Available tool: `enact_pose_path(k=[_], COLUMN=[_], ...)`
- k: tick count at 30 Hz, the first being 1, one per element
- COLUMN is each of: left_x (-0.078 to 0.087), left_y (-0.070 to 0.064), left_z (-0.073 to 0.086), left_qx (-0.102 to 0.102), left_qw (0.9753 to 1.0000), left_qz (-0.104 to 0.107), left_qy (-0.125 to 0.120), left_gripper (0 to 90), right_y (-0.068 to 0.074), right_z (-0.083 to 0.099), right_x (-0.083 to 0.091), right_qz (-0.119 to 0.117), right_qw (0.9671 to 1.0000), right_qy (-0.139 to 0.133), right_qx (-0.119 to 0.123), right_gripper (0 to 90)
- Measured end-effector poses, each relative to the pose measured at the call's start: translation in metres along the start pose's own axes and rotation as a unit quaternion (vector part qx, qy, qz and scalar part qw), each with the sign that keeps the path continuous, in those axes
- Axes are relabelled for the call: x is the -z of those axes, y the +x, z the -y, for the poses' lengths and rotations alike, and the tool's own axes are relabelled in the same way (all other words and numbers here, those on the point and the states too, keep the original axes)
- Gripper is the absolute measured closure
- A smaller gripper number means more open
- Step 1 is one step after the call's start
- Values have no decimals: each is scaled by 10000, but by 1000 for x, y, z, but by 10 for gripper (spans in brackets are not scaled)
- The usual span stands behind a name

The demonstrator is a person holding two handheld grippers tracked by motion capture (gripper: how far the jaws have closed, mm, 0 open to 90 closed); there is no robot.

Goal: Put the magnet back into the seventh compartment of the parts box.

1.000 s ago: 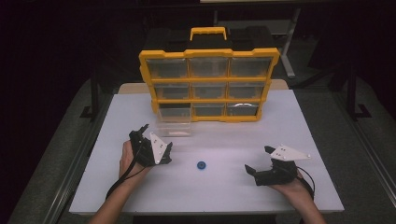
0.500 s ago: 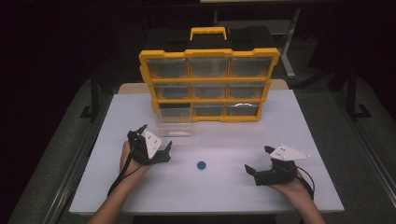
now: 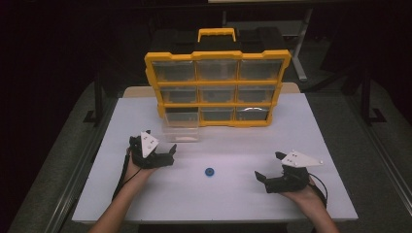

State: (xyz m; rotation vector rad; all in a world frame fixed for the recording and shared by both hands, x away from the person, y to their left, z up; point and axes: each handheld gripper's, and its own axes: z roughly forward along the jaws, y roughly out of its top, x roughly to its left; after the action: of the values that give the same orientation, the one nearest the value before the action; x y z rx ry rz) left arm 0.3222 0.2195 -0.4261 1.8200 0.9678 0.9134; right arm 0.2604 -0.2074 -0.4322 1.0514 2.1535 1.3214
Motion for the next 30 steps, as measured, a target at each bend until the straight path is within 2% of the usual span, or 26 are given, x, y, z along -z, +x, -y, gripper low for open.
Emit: enact_pose_path(k=[3,6,7,13,19,21,23,26,29,30], left_x=[0,0,0,-2,-1,0,1,1,1,2], left_y=[4,7,6,14,17,16,17,18,18,18], left_z=[1,1,2,4,3,3,2,-1,-3,-5], left_qx=[231,317,431,775,728,772,751,837,794,704], left_qw=[9997,9994,9989,9963,9960,9953,9951,9936,9935,9936], left_qz=[118,147,165,370,521,591,648,748,810,873], left_qy=[-11,7,-19,-34,-21,35,-19,-81,-100,-121], left_gripper=[0,0,0,0,0,0,0,0,0,0], right_y=[0,0,0,0,0,0,0,0,0,0], right_z=[0,0,0,0,0,0,0,0,0,0], right_x=[0,0,0,0,0,0,0,1,1,1], right_qz=[-6,-5,-2,3,6,8,11,8,13,15], right_qw=[10000,10000,10000,10000,10000,10000,10000,10000,10000,10000], right_qy=[-3,3,2,3,3,3,4,5,11,9], right_qx=[10,-4,-4,-3,1,3,-11,-8,-14,-17], right_gripper=[0,0,0,0,0,0,0,0,0,0])
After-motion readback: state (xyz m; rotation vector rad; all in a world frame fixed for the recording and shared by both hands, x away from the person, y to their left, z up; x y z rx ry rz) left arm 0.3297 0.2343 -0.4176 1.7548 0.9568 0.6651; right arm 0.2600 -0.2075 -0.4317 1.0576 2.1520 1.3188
